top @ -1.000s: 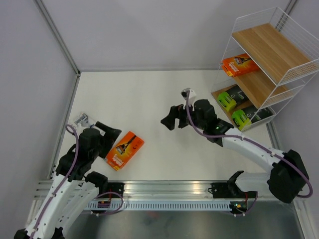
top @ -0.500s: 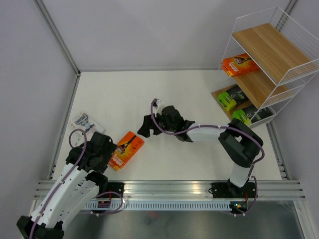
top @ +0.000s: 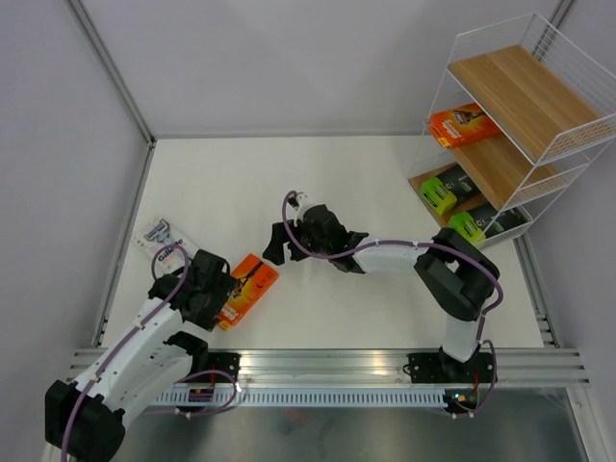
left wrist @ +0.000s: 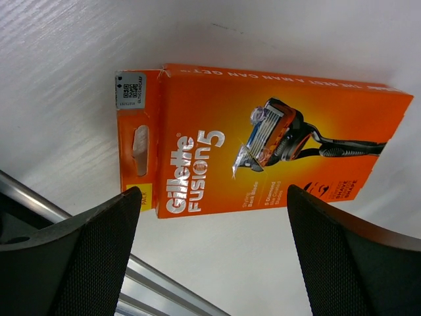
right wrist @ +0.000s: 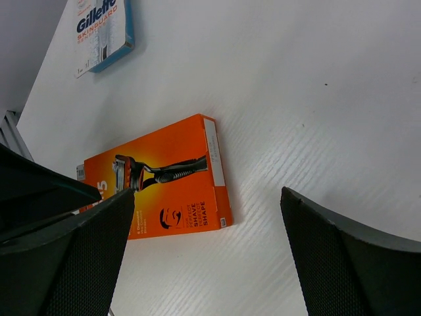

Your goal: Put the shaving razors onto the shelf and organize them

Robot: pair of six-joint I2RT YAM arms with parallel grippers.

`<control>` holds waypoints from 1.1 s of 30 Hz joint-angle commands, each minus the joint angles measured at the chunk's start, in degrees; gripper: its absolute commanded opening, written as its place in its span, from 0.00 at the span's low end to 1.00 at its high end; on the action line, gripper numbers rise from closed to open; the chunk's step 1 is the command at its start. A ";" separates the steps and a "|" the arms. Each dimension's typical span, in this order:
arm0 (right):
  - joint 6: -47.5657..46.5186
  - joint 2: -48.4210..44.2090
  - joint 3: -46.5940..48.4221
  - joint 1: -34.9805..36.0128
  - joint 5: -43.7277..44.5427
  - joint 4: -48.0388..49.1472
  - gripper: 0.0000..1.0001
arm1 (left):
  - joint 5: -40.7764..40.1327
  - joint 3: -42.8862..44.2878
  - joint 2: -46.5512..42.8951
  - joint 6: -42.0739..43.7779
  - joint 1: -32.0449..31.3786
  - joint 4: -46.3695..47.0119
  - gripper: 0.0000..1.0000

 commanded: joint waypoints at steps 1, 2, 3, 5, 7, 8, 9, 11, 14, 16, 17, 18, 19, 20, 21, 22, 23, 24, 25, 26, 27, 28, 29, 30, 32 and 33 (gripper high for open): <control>2.30 -3.29 -0.80 -0.86 1.57 0.93 0.98 | 2.09 -0.47 2.68 1.18 0.18 6.28 0.95; 4.48 -3.82 -1.85 -1.91 1.56 1.98 0.98 | 1.65 -0.38 3.12 1.36 0.18 6.28 0.95; 5.38 -5.21 -3.00 -2.62 1.48 3.65 0.98 | 1.21 -0.20 3.73 1.54 0.18 6.37 0.94; 6.35 -7.06 -5.46 -4.81 0.69 4.54 0.98 | -0.01 -0.20 4.00 2.76 0.18 7.24 0.94; 5.30 -8.04 -6.61 -5.78 1.03 3.76 0.98 | -0.90 -0.29 5.14 3.82 0.18 8.82 0.93; 4.78 -8.39 -6.79 -6.57 1.56 3.14 0.98 | -0.99 -0.38 6.10 4.17 0.18 9.44 0.93; 3.47 -9.00 -6.87 -6.84 1.74 2.09 0.98 | -1.16 -0.20 6.98 4.52 0.18 9.62 0.93; 2.75 -9.97 -7.40 -7.37 2.52 1.21 0.98 | -1.16 0.06 10.58 5.05 0.18 9.79 0.93; 2.75 -12.51 -9.15 -8.33 4.10 0.68 0.98 | -1.08 0.85 14.45 6.45 0.18 10.93 0.92; 2.58 -13.84 -10.12 -8.86 4.72 0.15 0.98 | -0.90 1.20 16.04 7.86 0.18 11.98 0.92; 2.40 -14.89 -10.39 -9.21 5.08 -0.37 0.98 | -0.64 1.47 17.52 9.00 0.18 12.77 0.92; 2.14 -15.33 -10.65 -9.48 5.86 -0.82 0.98 | -0.38 1.64 18.41 10.49 0.26 14.17 0.91; 1.61 -16.12 -10.74 -9.57 6.22 -1.69 0.98 | 0.06 1.82 20.77 14.51 0.18 16.71 0.91; 1.35 -16.39 -10.74 -9.65 6.48 -2.05 0.98 | 0.24 2.78 22.18 16.20 0.18 17.43 0.90; 0.91 -16.65 -10.74 -9.74 6.83 -2.40 0.98 | 0.33 3.48 23.59 17.78 0.18 17.88 0.90; 0.64 -16.74 -10.74 -9.83 7.71 -2.66 0.98 | 0.50 4.10 25.52 21.02 0.18 18.31 0.90; 0.38 -17.18 -10.74 -9.83 8.24 -3.36 0.98 | 0.59 5.50 28.67 22.53 0.18 19.36 0.90; 0.38 -17.36 -10.83 -9.92 8.68 -3.63 0.98 | 0.68 6.21 30.53 23.76 0.18 19.46 0.90; 0.38 -17.53 -10.83 -10.00 9.38 -3.98 0.98 | 1.38 6.74 31.94 26.65 0.18 20.16 0.89; 0.38 -18.06 -10.83 -10.09 9.39 -4.51 0.98 | 1.91 7.79 33.26 27.63 0.18 20.95 0.88; 0.46 -18.41 -10.83 -10.18 10.95 -5.03 0.98 | 2.43 8.23 35.71 28.51 0.18 21.30 0.87; 0.55 -18.76 -10.74 -10.44 12.62 -5.73 0.98 | 4.27 8.58 36.51 30.61 0.18 22.18 0.86; 0.90 -19.63 -10.57 -10.53 13.59 -7.48 0.98 | 5.15 8.68 37.39 31.50 0.18 23.93 0.82; 1.34 -20.08 -10.39 -10.71 14.91 -8.54 0.98 | 5.77 8.68 38.53 32.21 0.26 24.64 0.81; 2.13 -21.83 -10.30 -11.58 16.67 -11.00 0.98 | 7.27 8.85 39.68 33.18 0.09 25.61 0.80; 2.66 -22.45 -10.65 -12.11 16.85 -11.45 0.98 | 7.88 9.11 40.82 33.53 0.00 26.31 0.80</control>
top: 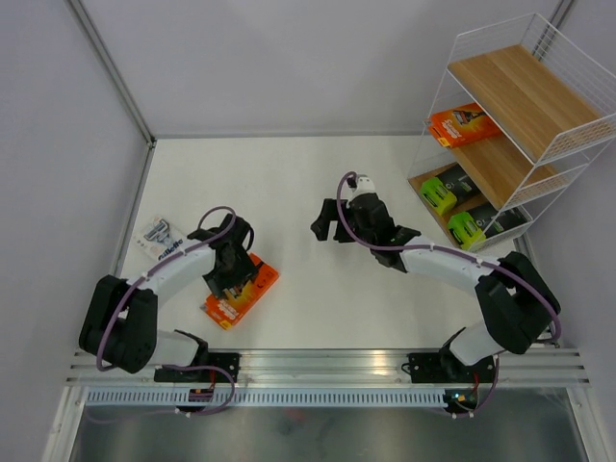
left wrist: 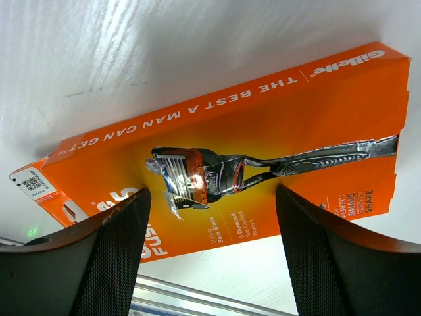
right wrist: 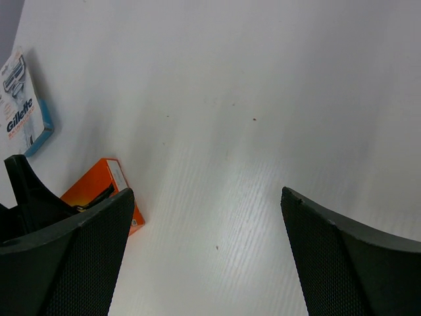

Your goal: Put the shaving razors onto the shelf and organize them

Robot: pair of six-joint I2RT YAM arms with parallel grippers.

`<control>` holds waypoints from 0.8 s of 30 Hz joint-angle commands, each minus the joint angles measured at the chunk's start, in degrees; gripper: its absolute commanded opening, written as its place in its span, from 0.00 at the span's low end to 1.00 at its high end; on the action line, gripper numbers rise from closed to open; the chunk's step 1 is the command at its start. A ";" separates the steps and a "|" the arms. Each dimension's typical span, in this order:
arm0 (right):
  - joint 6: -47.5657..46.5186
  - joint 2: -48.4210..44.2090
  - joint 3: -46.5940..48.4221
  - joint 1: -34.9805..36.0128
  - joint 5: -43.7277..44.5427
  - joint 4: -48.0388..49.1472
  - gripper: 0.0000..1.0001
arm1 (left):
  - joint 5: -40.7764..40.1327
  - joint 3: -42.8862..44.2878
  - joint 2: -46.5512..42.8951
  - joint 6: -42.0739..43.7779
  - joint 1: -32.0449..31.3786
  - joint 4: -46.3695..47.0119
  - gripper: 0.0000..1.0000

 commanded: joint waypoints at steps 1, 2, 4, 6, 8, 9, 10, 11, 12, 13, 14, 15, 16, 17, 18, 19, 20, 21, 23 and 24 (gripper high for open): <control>1.33 -4.57 -0.18 -2.51 4.68 -3.78 0.98 | 3.97 -2.75 6.80 4.98 -0.42 14.41 0.80; 1.68 -6.41 -0.71 -2.96 5.73 -4.74 0.98 | 4.15 -1.71 7.32 4.99 -0.68 14.49 0.81; 1.86 -9.57 -1.24 -4.19 7.57 -5.80 0.98 | 4.68 0.57 9.51 5.34 -2.34 15.11 0.81; 1.68 -11.86 -1.94 -4.63 10.30 -7.12 0.98 | 5.47 2.43 11.62 6.21 -4.18 16.07 0.81; 0.89 -15.20 -2.47 -5.07 11.71 -8.26 0.98 | 7.14 4.54 15.05 7.09 -5.51 18.87 0.79; 0.63 -16.26 -2.56 -5.34 13.63 -8.70 0.98 | 8.71 5.41 16.28 7.71 -6.73 19.84 0.78; 0.28 -18.01 -2.65 -5.51 14.34 -9.14 0.98 | 9.51 7.42 19.16 8.41 -7.53 21.68 0.77; 0.10 -18.81 -2.65 -5.60 15.13 -11.06 0.98 | 9.60 8.92 20.50 8.85 -8.32 22.13 0.76; 0.10 -19.69 -2.65 -5.69 16.53 -11.86 0.98 | 11.61 10.50 22.25 10.16 -10.59 22.57 0.76; 0.19 -21.00 -2.65 -6.12 17.33 -12.74 0.98 | 11.89 14.26 23.66 10.78 -11.83 22.75 0.76; 0.53 -21.62 -2.65 -6.30 17.86 -14.58 0.98 | 12.24 16.30 26.63 11.48 -13.15 22.75 0.76; 0.89 -22.15 -2.65 -6.83 18.39 -15.73 0.98 | 13.20 18.24 27.97 12.88 -15.68 22.75 0.76; 1.41 -23.20 -2.65 -7.09 18.65 -17.74 0.98 | 13.64 22.00 29.20 13.59 -16.84 22.67 0.75; 1.85 -23.65 -2.65 -7.53 18.83 -19.06 0.98 | 13.91 23.60 31.74 14.38 -17.90 22.58 0.75; 2.55 -24.17 -2.56 -8.06 19.36 -20.47 0.98 | 15.13 25.01 32.63 14.91 -19.47 22.75 0.75; 2.99 -25.40 -2.56 -8.50 20.14 -23.27 0.98 | 15.66 27.37 33.60 15.35 -20.01 22.84 0.75; 4.30 -26.19 -2.47 -8.85 20.76 -24.86 0.98 | 16.10 28.53 35.17 15.88 -20.63 22.93 0.75; 5.01 -27.68 -2.38 -9.55 21.29 -28.19 0.98 | 17.41 30.71 36.15 17.19 -21.59 22.93 0.75; 6.42 -29.36 -1.69 -10.43 22.08 -31.54 0.98 | 18.83 32.66 38.08 19.30 -22.91 23.28 0.74; 6.86 -30.24 -1.33 -11.48 22.35 -33.39 0.98 | 19.88 33.63 38.61 20.10 -23.35 23.28 0.74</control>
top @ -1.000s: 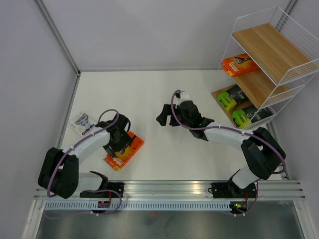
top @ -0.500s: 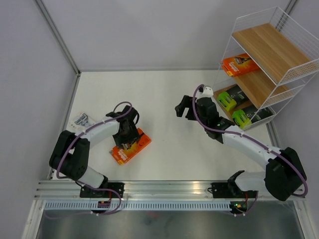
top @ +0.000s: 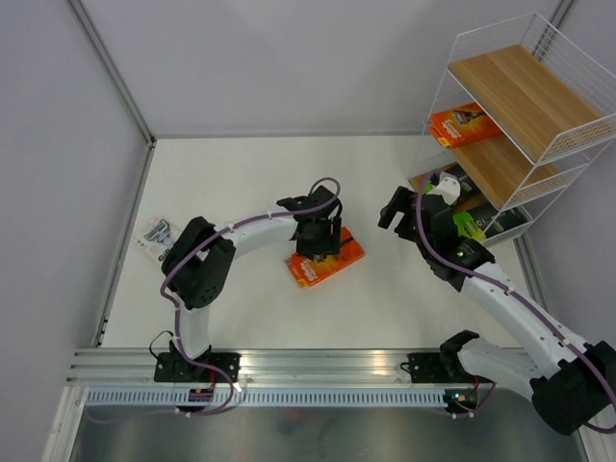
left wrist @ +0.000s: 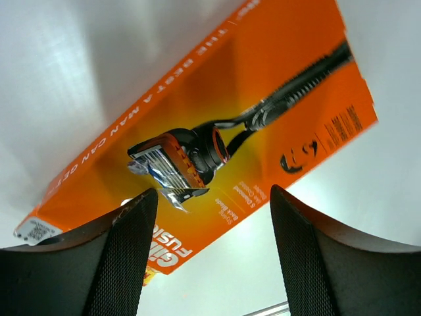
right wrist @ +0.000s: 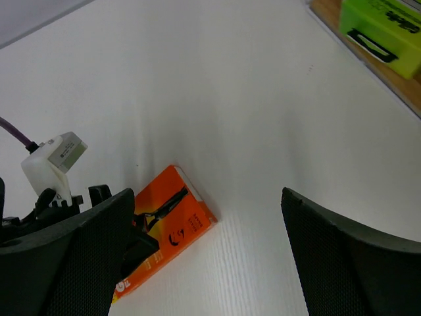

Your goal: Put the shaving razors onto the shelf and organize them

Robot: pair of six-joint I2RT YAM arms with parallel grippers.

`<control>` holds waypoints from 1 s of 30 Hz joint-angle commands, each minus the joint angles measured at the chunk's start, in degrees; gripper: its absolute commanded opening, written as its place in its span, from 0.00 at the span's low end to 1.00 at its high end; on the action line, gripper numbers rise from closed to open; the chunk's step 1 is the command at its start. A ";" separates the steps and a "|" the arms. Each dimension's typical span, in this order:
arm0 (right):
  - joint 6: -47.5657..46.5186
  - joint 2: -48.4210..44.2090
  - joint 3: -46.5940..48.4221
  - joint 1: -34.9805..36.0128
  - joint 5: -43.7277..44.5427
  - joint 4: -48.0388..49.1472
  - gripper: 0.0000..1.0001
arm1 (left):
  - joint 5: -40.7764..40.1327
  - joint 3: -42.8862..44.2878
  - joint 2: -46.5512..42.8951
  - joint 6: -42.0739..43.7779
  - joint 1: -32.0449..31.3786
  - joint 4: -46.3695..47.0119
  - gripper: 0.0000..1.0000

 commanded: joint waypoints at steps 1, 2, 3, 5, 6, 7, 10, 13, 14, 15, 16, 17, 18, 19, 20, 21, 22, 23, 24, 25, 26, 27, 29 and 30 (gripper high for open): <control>3.46 -5.04 1.40 -2.35 3.79 -12.05 0.98 | 11.62 1.87 8.34 4.10 -3.35 14.50 0.73; 3.55 -5.92 1.93 -2.79 4.58 -13.66 0.98 | 12.15 2.85 9.04 5.07 -4.40 14.50 0.73; 3.98 -6.97 2.02 -3.58 5.19 -14.98 0.98 | 12.85 3.81 9.83 6.82 -4.94 14.41 0.72; 4.42 -10.23 1.41 -3.94 6.42 -17.62 0.98 | 13.12 5.75 10.28 8.23 -6.51 14.23 0.72; 5.30 -12.33 0.97 -4.20 6.78 -18.06 0.98 | 13.04 6.10 10.28 9.02 -6.87 14.06 0.72; 5.65 -13.39 0.53 -4.20 6.87 -18.50 0.98 | 12.95 6.37 10.11 9.12 -7.22 13.97 0.72; 5.31 -16.20 -0.70 -4.29 6.87 -18.33 0.98 | 13.13 5.67 8.18 8.86 -7.32 13.97 0.73; 4.78 -16.39 -0.27 -4.38 6.43 -19.03 0.98 | 12.42 5.67 4.41 9.03 -7.32 13.97 0.75; 4.78 -16.22 -0.26 -4.38 6.08 -19.12 0.98 | 12.16 5.84 3.44 9.12 -7.32 13.97 0.75; 4.69 -15.87 -0.26 -4.38 5.56 -19.21 0.98 | 12.24 6.02 2.64 9.12 -7.14 13.97 0.76; 4.78 -15.86 -0.26 -4.38 4.33 -19.12 0.98 | 12.59 6.72 1.68 9.03 -6.97 13.97 0.77; 5.04 -15.86 -0.79 -4.38 3.45 -18.86 0.98 | 12.94 6.98 -0.16 8.94 -6.53 13.79 0.78; 5.21 -16.21 -1.31 -4.29 2.83 -18.34 0.98 | 13.64 7.07 -1.48 8.68 -6.18 13.62 0.78; 5.48 -16.39 -2.01 -4.38 1.61 -17.03 0.98 | 14.00 6.90 -2.54 8.42 -5.82 13.53 0.79; 5.65 -16.65 -3.67 -4.38 0.90 -16.06 0.98 | 14.26 6.55 -3.68 7.46 -4.78 13.36 0.80; 5.66 -17.09 -4.39 -4.38 0.20 -15.09 0.98 | 15.22 5.94 -6.30 7.01 -4.07 13.35 0.80; 5.57 -17.01 -5.09 -4.38 -0.59 -13.08 0.98 | 15.75 4.19 -7.46 6.57 -3.19 13.44 0.80; 5.31 -17.01 -6.49 -4.38 -2.34 -12.10 0.98 | 16.37 3.13 -8.86 5.35 -1.27 13.44 0.80; 4.78 -16.05 -6.94 -4.38 -3.40 -11.05 0.98 | 17.51 0.33 -11.23 4.99 -0.29 13.96 0.80; 4.52 -15.43 -7.73 -4.38 -4.37 -9.38 0.98 | 17.78 -1.26 -12.56 4.81 0.76 14.14 0.80; 4.08 -14.64 -8.08 -4.38 -6.55 -8.50 0.98 | 18.04 -2.93 -13.79 4.38 2.60 14.67 0.79; 3.20 -12.80 -8.52 -4.38 -7.45 -7.36 0.98 | 18.57 -6.43 -16.06 4.11 3.49 15.98 0.77; 2.32 -10.86 -9.58 -4.38 -9.03 -4.19 0.98 | 20.58 -10.13 -18.01 1.93 6.03 17.83 0.74; 1.10 -8.59 -9.75 -4.38 -9.21 -2.09 0.98 | 21.29 -13.89 -19.32 0.95 6.48 20.62 0.73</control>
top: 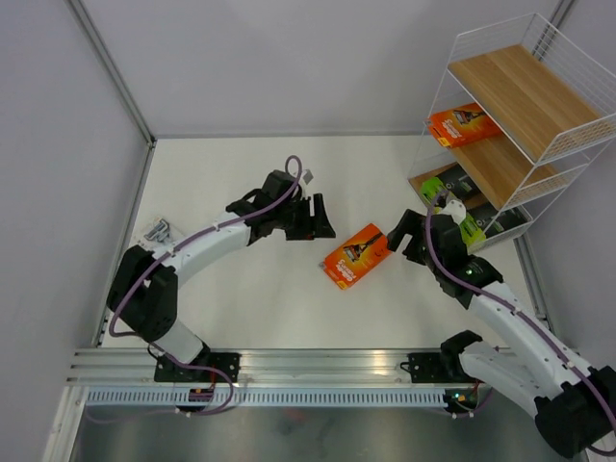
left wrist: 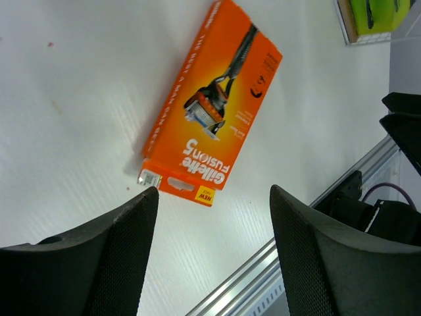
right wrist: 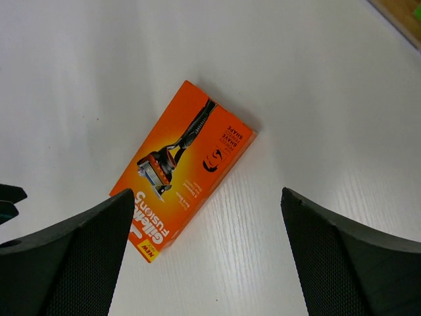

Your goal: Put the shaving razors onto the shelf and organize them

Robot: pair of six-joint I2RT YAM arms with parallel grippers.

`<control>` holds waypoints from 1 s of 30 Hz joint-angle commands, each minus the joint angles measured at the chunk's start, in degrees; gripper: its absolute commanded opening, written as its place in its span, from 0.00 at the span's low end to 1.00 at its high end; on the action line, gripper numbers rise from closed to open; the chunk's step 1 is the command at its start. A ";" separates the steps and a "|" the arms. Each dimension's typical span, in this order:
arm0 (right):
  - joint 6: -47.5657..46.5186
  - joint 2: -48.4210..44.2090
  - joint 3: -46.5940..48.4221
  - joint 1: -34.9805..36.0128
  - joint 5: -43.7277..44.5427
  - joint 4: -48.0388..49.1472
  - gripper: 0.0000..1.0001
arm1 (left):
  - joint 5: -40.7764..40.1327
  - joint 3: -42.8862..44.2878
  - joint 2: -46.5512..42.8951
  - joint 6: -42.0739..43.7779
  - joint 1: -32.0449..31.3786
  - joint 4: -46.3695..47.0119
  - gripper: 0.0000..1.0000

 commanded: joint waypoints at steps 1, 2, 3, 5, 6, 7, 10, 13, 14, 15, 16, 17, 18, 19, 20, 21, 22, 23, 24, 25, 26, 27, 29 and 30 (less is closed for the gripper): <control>-3.17 4.47 -0.88 -0.07 -3.86 8.50 0.98 | 4.31 -8.65 -4.31 -5.91 2.15 5.91 0.72; -3.96 7.19 -0.79 -0.07 -3.42 10.69 0.98 | 5.01 -12.42 -5.55 -6.97 2.07 9.58 0.71; -5.71 8.78 -0.62 -0.07 -3.07 12.01 0.98 | 5.45 -14.28 -6.95 -8.29 2.07 11.27 0.70; -6.69 14.03 -0.01 -0.60 -4.02 15.17 0.98 | 5.98 -19.45 -7.93 -12.77 1.89 15.30 0.68; -7.65 15.98 1.04 -0.95 -5.51 16.24 0.98 | 5.81 -20.96 -8.37 -14.18 1.72 18.55 0.66; -8.27 17.83 1.66 -1.47 -6.57 17.12 0.98 | 5.20 -22.46 -8.64 -16.63 1.20 19.89 0.65; -9.15 24.69 3.86 -1.92 -10.35 20.55 0.98 | 3.35 -26.68 -8.90 -20.59 0.14 25.07 0.61; -9.68 29.44 4.65 -2.01 -10.54 23.01 0.98 | 1.59 -30.20 -8.03 -23.76 -1.18 30.77 0.55; -9.94 31.02 4.74 -2.27 -10.54 23.97 0.98 | 1.33 -31.51 -6.63 -24.47 -1.44 32.54 0.55; -10.38 31.73 4.74 -2.44 -10.36 24.33 0.98 | 1.41 -32.13 -5.92 -25.08 -1.62 34.30 0.53; -10.82 32.17 4.92 -2.62 -10.01 24.42 0.98 | 1.50 -32.58 -5.13 -26.48 -1.88 37.10 0.52; -11.87 33.04 5.09 -3.14 -10.01 24.51 0.98 | 1.24 -33.62 -4.08 -27.19 -1.97 38.52 0.52; -12.32 33.31 5.27 -3.24 -9.84 24.77 0.98 | 0.80 -34.24 -3.63 -28.42 -2.23 39.84 0.50; -12.76 33.66 5.18 -3.32 -9.57 24.69 0.98 | -0.59 -34.69 -3.37 -28.95 -2.32 41.94 0.50; -13.46 34.19 5.10 -3.41 -9.48 26.42 0.98 | -1.39 -35.47 -2.84 -29.39 -2.41 42.57 0.50; -13.46 34.63 4.75 -3.50 -9.40 26.79 0.98 | -2.35 -35.57 -2.40 -29.83 -2.50 42.92 0.50; -13.38 35.07 4.57 -3.67 -9.31 27.14 0.98 | -3.41 -35.57 -2.05 -29.92 -2.59 42.93 0.50; -13.29 35.86 4.48 -4.02 -9.39 27.58 0.98 | -3.68 -35.31 -1.53 -30.01 -2.59 42.93 0.49; -12.85 36.30 4.13 -4.38 -9.57 27.85 0.98 | -4.03 -34.96 -0.56 -30.19 -2.76 42.75 0.49; -12.67 36.74 3.87 -4.64 -10.09 28.20 0.98 | -4.38 -34.78 -0.03 -30.45 -2.85 42.75 0.48; -12.58 37.44 3.60 -5.34 -11.40 29.16 0.98 | -5.17 -34.60 0.41 -30.62 -3.03 43.27 0.48; -12.32 37.71 2.90 -5.43 -11.94 29.60 0.98 | -5.44 -34.43 1.54 -30.97 -3.20 43.28 0.47; -12.41 38.32 2.46 -5.87 -13.25 30.91 0.98 | -5.00 -34.07 2.96 -31.42 -3.29 44.41 0.46; -12.76 38.50 1.85 -5.87 -13.70 31.36 0.98 | -5.00 -33.99 4.44 -32.03 -3.46 45.81 0.45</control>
